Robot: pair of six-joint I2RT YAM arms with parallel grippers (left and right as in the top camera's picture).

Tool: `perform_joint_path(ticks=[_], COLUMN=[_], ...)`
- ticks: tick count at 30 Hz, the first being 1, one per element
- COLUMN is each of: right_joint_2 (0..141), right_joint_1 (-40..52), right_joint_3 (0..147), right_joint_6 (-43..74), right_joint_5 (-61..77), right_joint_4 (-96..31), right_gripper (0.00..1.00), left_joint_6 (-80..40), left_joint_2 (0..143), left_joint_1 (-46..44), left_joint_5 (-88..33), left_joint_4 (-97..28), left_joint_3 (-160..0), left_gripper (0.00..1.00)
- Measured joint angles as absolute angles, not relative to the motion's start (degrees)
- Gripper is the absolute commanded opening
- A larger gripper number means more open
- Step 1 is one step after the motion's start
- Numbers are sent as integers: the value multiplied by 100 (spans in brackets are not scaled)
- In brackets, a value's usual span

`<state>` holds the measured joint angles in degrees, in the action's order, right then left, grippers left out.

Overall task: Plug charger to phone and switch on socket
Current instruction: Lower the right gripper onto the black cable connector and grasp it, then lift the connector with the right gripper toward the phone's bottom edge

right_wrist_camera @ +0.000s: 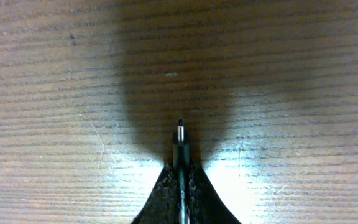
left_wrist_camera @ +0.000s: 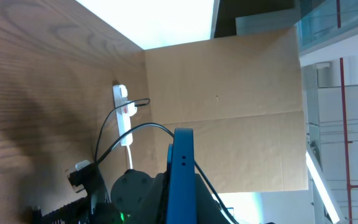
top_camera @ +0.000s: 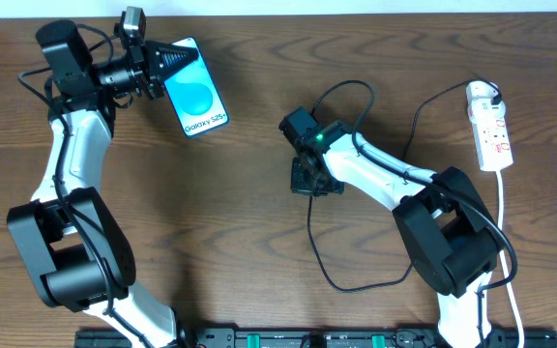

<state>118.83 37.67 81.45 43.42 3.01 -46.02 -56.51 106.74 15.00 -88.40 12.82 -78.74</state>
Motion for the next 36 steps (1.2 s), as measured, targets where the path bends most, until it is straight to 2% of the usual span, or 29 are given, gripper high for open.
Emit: perform_joint_path(ticks=[8, 13, 16, 20, 23, 28, 32, 36], right_joint_2=[11885, 12044, 12110, 12112, 12112, 12114, 12114, 12114], right_joint_1=[3760, 3319, 2727, 1887, 1555, 1170, 1125, 1166], right_joint_3=[8158, 8466, 8729, 8871, 8879, 8882, 8884, 8884], right_joint_6=[4329, 3997, 3494, 2749, 2292, 1645, 1472, 1435], right_joint_5=[231, 692, 1699, 3715, 4866, 7196, 8079, 8486], right_joint_4=[-4609, -4565, -4222, -3415, -3044, -2086, -1597, -1555], right_gripper=[1, 1, 1, 1, 1, 1, 1, 1], left_joint_6=[-5651, -5653, -5655, -5653, -5651, -5653, -5655, -5655], left_joint_2=[10672, 10672, 10672, 10674, 10672, 10674, 10672, 10674], left_joint_1=[1500, 1487, 1470, 1382, 1256, 939, 749, 580], left_joint_5=[-8840, -8840, -8842, -8739, -8499, -8042, -7922, -7843], left_joint_4=[1284, 1284, 1282, 1284, 1400, 2438, 3186, 3365], left_joint_3=[-7874, -7874, -7874, -7874, -7870, -7828, -7828, -7826], left_gripper=[7, 7, 7, 7, 7, 7, 7, 7])
